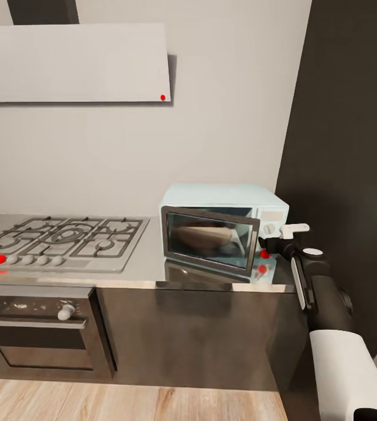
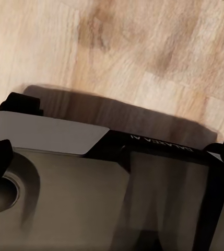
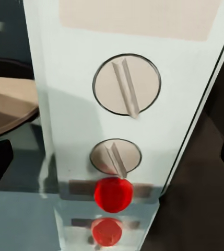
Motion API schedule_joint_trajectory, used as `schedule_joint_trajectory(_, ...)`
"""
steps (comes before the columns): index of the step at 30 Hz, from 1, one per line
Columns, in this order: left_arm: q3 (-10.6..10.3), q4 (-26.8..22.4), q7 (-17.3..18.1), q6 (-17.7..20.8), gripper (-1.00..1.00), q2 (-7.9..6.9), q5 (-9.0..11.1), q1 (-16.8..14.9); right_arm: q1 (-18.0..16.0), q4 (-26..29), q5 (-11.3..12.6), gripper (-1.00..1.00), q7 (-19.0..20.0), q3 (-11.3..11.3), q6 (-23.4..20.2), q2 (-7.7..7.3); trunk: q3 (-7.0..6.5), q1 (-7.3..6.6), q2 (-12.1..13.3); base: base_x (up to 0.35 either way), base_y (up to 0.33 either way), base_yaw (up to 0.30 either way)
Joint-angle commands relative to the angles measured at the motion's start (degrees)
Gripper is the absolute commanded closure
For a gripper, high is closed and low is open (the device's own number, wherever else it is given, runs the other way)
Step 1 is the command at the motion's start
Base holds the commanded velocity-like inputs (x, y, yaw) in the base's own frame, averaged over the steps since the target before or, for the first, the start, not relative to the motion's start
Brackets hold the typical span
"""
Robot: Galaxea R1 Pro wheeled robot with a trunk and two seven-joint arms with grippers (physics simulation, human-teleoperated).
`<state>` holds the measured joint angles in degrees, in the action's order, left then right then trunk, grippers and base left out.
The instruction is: In the kitchen, take the popcorn bag from the countertop, put it into the microwave, and heat it until the popcorn is cooked so the cooked popcorn ends up inside the bag.
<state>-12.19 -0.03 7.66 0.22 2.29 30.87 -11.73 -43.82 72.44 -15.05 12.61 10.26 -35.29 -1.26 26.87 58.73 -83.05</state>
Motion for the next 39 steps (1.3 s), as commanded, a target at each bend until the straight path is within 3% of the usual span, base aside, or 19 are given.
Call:
schedule_joint_trajectory(1,-0.5,0.0,0.2,0.0,-1.0,0.0,0.6,0.0,0.0,0.1,-0.6,-1.0,0.8,0.0,-0.2,0.02,0.06,0.0,0.0,0.007,0.0,0.0)
schedule_joint_trajectory(4,-0.5,0.0,0.2,0.0,-1.0,0.0,0.6,0.0,0.0,0.1,-0.5,-1.0,2.2,0.0,-0.2,-0.04,0.06,0.0,0.0,0.003,0.0,0.0)
schedule_joint_trajectory(8,-0.5,0.0,0.2,0.0,-1.0,0.0,0.7,0.0,0.0,0.0,-0.5,-1.0,10.1,0.1,-0.2,-0.06,0.06,0.0,0.0,0.0,0.0,0.0)
schedule_joint_trajectory(12,-0.5,0.0,0.2,0.0,-1.0,0.0,0.7,0.0,0.0,0.0,-0.4,-1.0,13.0,0.1,-0.2,-0.12,0.06,0.0,0.0,0.0,0.0,0.0)
schedule_joint_trajectory(20,-0.5,0.0,0.2,0.0,-1.0,0.0,0.6,0.0,0.0,0.0,-0.9,-1.0,13.2,0.2,-0.3,-0.23,0.06,0.0,0.0,0.0,0.0,0.0)
schedule_joint_trajectory(21,-0.5,0.0,0.1,0.0,-1.0,0.09,0.7,0.0,0.0,0.0,-1.9,-1.0,12.6,3.8,-0.2,-0.06,0.06,0.0,0.0,0.0,0.0,0.0)
schedule_joint_trajectory(25,-0.3,0.0,0.1,0.0,-1.0,-0.14,0.7,0.0,0.0,-0.4,-4.1,-1.0,11.6,3.6,0.0,0.07,0.06,0.0,0.0,0.0,0.0,0.0)
schedule_joint_trajectory(31,-0.3,-0.1,0.1,0.0,-1.0,-0.12,0.6,0.0,0.0,-0.4,-2.3,-1.0,9.6,4.6,0.1,-0.15,0.06,0.0,0.0,0.004,0.0,0.0)
schedule_joint_trajectory(39,-0.3,-0.1,0.1,0.0,-1.0,-0.18,0.6,0.0,0.0,-1.8,-2.5,-1.0,9.4,4.6,0.2,0.04,0.06,0.0,0.0,0.171,0.0,0.0)
